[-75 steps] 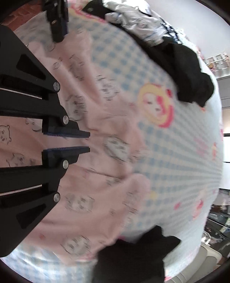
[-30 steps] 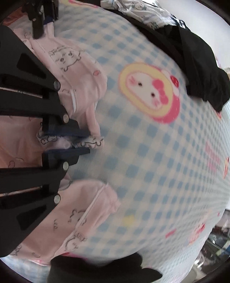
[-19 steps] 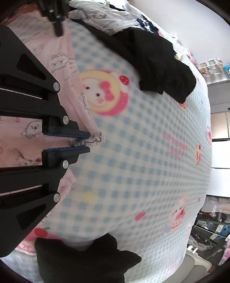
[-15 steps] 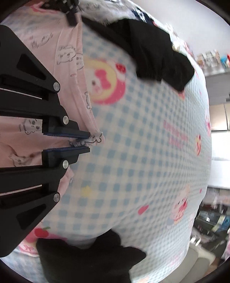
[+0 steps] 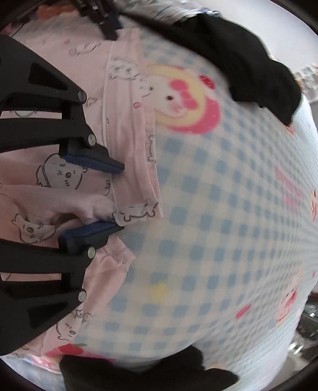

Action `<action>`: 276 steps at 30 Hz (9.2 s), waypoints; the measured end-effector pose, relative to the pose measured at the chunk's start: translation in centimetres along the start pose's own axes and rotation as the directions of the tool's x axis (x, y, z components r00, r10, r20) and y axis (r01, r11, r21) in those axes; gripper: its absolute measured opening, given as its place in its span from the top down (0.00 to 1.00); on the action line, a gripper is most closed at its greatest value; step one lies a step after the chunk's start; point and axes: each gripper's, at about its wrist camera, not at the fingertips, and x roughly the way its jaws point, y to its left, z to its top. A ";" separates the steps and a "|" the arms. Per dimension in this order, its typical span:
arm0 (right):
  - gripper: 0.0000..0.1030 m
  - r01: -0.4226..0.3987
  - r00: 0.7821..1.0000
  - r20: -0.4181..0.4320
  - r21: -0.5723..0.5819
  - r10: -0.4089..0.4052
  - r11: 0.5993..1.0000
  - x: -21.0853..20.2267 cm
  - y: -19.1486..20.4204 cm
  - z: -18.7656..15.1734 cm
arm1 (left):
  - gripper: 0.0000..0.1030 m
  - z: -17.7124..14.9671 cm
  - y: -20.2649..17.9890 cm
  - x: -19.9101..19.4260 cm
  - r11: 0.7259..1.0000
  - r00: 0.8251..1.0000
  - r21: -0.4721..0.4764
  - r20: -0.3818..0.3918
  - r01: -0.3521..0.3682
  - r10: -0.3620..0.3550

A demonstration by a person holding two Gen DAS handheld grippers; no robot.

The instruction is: Fold clothes

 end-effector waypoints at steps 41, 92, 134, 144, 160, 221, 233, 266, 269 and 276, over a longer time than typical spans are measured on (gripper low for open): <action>0.60 -0.078 0.973 0.232 0.272 0.014 0.959 -12.1 -6.5 -9.0 | 0.63 -3.1 -10.6 -3.2 0.942 0.987 0.294 -0.055 0.160 -0.151; 0.93 0.066 0.975 0.190 0.235 -0.113 0.970 -14.0 -9.1 -21.0 | 0.86 -3.7 -20.7 0.8 0.930 0.987 0.355 -0.154 0.097 -0.044; 0.80 -0.038 0.975 0.216 0.404 -0.054 0.914 -17.2 -15.3 -23.6 | 0.70 1.5 -23.9 1.1 0.903 0.983 0.387 -0.072 0.186 -0.172; 0.78 -0.046 0.994 0.106 0.346 0.010 0.937 -10.5 -12.8 -21.8 | 0.70 -1.9 -23.7 4.4 0.885 0.994 0.462 -0.111 0.055 -0.003; 0.70 -0.141 0.983 0.158 0.313 0.095 0.939 -14.4 -12.6 -25.4 | 0.69 -3.5 -22.0 1.0 0.791 0.981 0.582 -0.148 0.189 -0.125; 0.75 -0.311 0.947 0.208 0.399 0.246 0.863 -12.3 -13.4 -25.9 | 0.87 -7.4 -16.6 -1.9 0.894 0.992 0.432 -0.014 0.121 -0.128; 0.73 -0.308 0.948 0.140 0.187 0.285 0.933 -12.9 -8.6 -24.1 | 0.87 -7.6 -16.4 -1.1 0.902 0.994 0.417 -0.028 0.111 -0.110; 0.92 0.051 0.938 0.319 0.255 -0.134 0.966 -17.6 -13.0 -17.7 | 0.89 2.9 -27.5 -2.8 0.839 0.952 0.533 0.186 0.109 -0.242; 0.87 0.168 0.913 0.316 0.284 -0.257 0.944 -14.3 -14.6 -15.5 | 0.79 4.2 -28.5 2.3 0.870 0.983 0.489 0.118 0.067 -0.142; 0.84 0.128 0.928 0.275 0.403 -0.253 0.906 -11.5 -17.7 -15.5 | 0.65 4.6 -28.7 4.2 0.908 0.988 0.408 0.078 0.091 -0.134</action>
